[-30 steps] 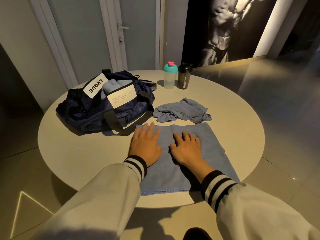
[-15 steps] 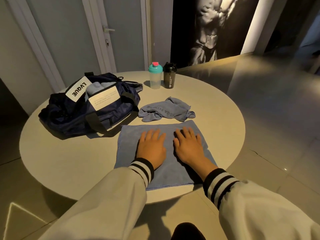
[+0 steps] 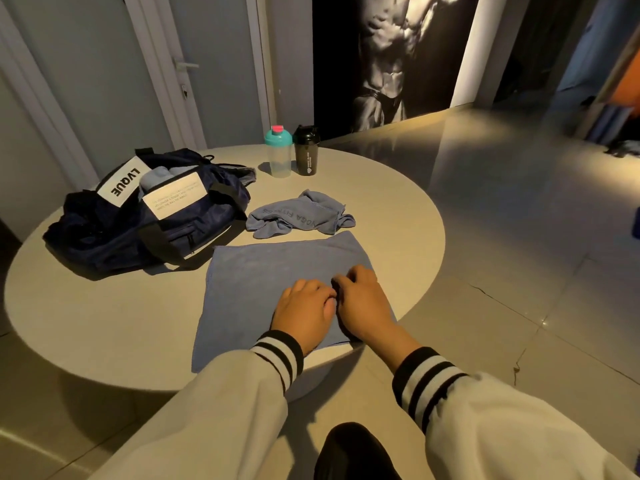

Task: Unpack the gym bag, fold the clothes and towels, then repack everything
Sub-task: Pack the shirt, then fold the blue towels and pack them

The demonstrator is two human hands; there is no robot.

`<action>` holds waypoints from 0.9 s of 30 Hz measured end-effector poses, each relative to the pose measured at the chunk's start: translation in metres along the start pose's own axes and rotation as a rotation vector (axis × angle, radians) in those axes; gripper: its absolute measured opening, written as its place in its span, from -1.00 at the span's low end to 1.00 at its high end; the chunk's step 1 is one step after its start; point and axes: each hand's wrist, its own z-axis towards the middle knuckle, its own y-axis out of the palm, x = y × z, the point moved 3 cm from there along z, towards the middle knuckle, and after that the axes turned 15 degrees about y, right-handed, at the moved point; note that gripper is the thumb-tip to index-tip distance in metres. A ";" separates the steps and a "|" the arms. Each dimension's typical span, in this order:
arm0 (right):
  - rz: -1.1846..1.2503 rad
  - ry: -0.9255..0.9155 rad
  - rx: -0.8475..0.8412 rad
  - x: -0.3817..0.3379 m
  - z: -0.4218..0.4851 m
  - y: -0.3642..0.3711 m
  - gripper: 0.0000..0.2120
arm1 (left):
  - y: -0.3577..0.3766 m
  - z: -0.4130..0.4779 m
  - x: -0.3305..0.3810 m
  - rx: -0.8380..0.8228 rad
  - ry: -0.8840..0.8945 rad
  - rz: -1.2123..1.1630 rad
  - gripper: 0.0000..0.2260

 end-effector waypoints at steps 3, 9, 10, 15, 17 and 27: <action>-0.046 0.008 -0.027 0.008 -0.009 -0.003 -0.74 | 0.009 -0.013 0.009 -0.113 -0.042 -0.031 -0.58; 0.008 0.198 -0.048 0.027 -0.033 -0.011 -0.52 | 0.011 -0.025 0.018 -0.223 -0.015 -0.025 -0.52; 0.017 0.207 0.016 0.028 -0.038 -0.014 -0.58 | 0.011 -0.025 0.019 -0.228 -0.006 -0.024 -0.53; 0.072 0.266 0.052 0.032 -0.049 -0.025 -0.74 | 0.011 -0.026 0.032 -0.142 0.141 -0.015 -0.62; 0.141 0.266 0.053 0.034 -0.054 -0.028 -0.77 | 0.010 -0.027 0.036 -0.059 0.189 -0.026 -0.67; 0.665 0.505 0.036 0.051 -0.064 -0.039 -0.89 | 0.023 -0.030 0.051 -0.123 0.169 -0.099 -0.73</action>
